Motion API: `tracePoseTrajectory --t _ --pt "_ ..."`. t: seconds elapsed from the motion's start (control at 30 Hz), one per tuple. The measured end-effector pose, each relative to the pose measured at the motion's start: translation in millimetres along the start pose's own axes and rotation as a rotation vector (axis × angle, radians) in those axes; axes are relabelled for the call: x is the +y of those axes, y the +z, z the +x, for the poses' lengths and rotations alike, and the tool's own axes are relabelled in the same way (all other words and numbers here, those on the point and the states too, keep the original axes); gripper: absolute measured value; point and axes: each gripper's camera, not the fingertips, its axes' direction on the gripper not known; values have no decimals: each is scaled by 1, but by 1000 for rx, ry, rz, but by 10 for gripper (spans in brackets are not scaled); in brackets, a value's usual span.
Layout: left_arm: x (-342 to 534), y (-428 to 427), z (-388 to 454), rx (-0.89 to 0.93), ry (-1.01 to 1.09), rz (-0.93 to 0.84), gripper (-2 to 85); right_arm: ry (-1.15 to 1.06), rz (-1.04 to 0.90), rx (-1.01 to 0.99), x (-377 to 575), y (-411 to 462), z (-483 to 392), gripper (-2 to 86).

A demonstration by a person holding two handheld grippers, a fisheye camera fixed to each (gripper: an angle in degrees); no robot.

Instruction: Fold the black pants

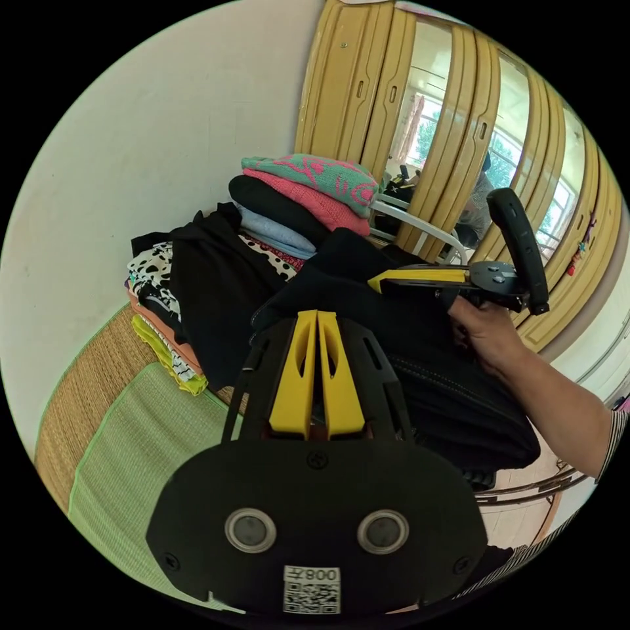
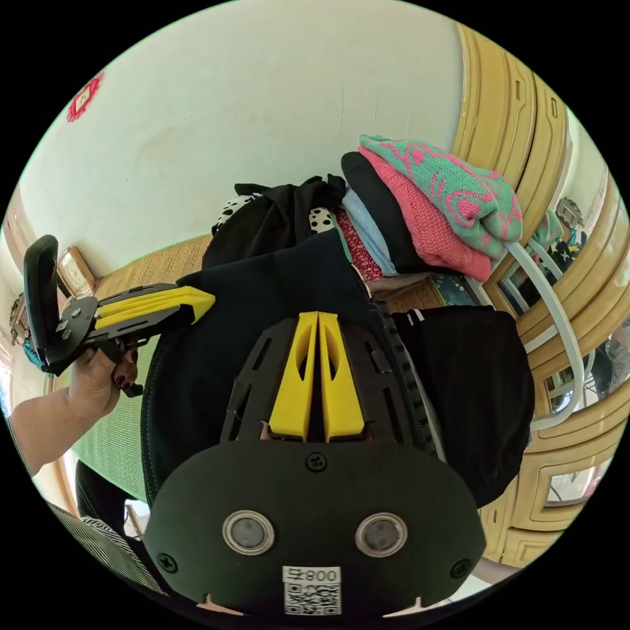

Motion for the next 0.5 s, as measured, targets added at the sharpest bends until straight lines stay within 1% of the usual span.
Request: tracePoseTrajectory --t 0.13,0.3,0.37,0.43,0.5 --pt "19 18 3 -5 -22 9 1 -8 -3 8 3 3 7 1" --pt "46 11 -3 134 -59 20 1 4 21 -131 21 -20 32 1" --pt "66 -5 5 169 -14 96 1 -4 66 -153 36 -40 37 1" --pt "80 -10 13 146 26 128 1 -52 131 -210 61 -63 35 1" --pt "92 -1 20 80 68 110 2 -72 173 -231 97 -81 31 1"
